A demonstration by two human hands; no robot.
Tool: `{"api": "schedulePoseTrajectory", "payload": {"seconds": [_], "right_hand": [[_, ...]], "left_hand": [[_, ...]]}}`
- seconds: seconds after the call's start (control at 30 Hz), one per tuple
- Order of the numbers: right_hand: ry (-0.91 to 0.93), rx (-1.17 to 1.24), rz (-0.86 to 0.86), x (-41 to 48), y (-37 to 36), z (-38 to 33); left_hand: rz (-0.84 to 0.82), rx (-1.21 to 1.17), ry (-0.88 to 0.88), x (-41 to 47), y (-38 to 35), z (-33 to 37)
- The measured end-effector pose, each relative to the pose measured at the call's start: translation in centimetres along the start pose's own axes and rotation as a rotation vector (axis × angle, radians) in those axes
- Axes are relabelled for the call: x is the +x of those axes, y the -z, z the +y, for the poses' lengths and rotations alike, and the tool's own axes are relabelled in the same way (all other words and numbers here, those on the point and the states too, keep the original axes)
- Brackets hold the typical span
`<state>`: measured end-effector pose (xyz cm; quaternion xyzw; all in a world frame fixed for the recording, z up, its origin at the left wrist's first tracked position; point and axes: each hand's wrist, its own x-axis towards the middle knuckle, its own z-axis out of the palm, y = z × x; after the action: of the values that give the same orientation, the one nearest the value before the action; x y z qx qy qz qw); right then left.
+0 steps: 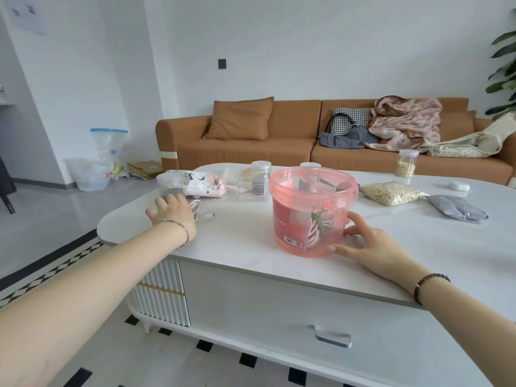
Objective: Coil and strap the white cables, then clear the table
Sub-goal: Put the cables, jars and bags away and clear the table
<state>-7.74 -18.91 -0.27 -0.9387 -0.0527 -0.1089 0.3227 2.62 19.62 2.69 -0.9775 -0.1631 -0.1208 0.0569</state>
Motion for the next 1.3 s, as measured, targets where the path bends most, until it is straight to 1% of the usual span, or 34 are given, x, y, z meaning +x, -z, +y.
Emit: {"api": "schedulePoseTrajectory", "payload": {"seconds": [0.1,0.23,0.37,0.5,0.53,0.57,0.67,0.73,0.8,0.83,0.9,1.0,1.1,1.2,1.27,1.3], "right_hand": [[-0.009,0.003,0.007,-0.3,0.0,-0.1],[-0.022,-0.011,0.005,-0.5,0.2,-0.2],[-0.018,0.003,0.001,-0.8,0.3,-0.1],[-0.022,0.023,0.002,-0.6,0.3,0.3],[-0.023,0.028,0.002,-0.6,0.4,0.3],[-0.024,0.030,0.000,-0.7,0.3,0.3],[-0.016,0.034,0.010,-0.6,0.5,0.6],[-0.010,0.051,0.013,-0.6,0.2,0.8],[-0.002,0.055,0.021,-0.4,0.2,1.0],[-0.001,0.055,0.022,-0.3,0.1,1.0],[0.013,0.056,0.023,-0.1,0.1,1.2],[0.025,0.060,0.019,0.0,0.1,1.3],[0.025,0.054,0.020,-0.1,0.2,1.4],[0.041,0.051,0.020,-0.1,0.1,1.4],[0.056,0.059,0.019,-0.1,0.0,1.5],[0.056,0.061,0.025,0.0,0.1,1.7]], "left_hand": [[-0.103,0.032,-0.002,-0.8,1.0,-0.4],[-0.099,-0.004,-0.071,-2.0,1.8,-0.2],[-0.163,-0.067,-0.215,-2.8,2.3,0.9],[-0.163,-0.111,-0.257,-3.7,3.3,2.1],[-0.134,-0.124,-0.280,-3.7,3.7,2.3],[-0.071,-0.127,-0.319,-3.6,4.0,2.3],[0.182,-0.121,-0.431,-2.6,7.0,2.7],[0.274,-0.244,-0.454,-1.7,10.2,3.4],[0.311,-0.467,-0.466,-1.0,13.6,4.8],[0.300,-0.567,-0.492,-0.9,15.0,5.7],[0.204,-0.679,-0.596,-1.6,17.2,7.8],[0.026,-0.672,-0.786,-3.6,18.6,10.8],[-0.101,-0.530,-0.867,-4.8,17.8,13.9],[-0.207,-0.305,-0.921,-4.9,15.7,16.6],[-0.262,-0.132,-0.891,-4.6,14.4,17.9],[-0.303,-0.098,-0.862,-4.4,14.2,18.5]]}}
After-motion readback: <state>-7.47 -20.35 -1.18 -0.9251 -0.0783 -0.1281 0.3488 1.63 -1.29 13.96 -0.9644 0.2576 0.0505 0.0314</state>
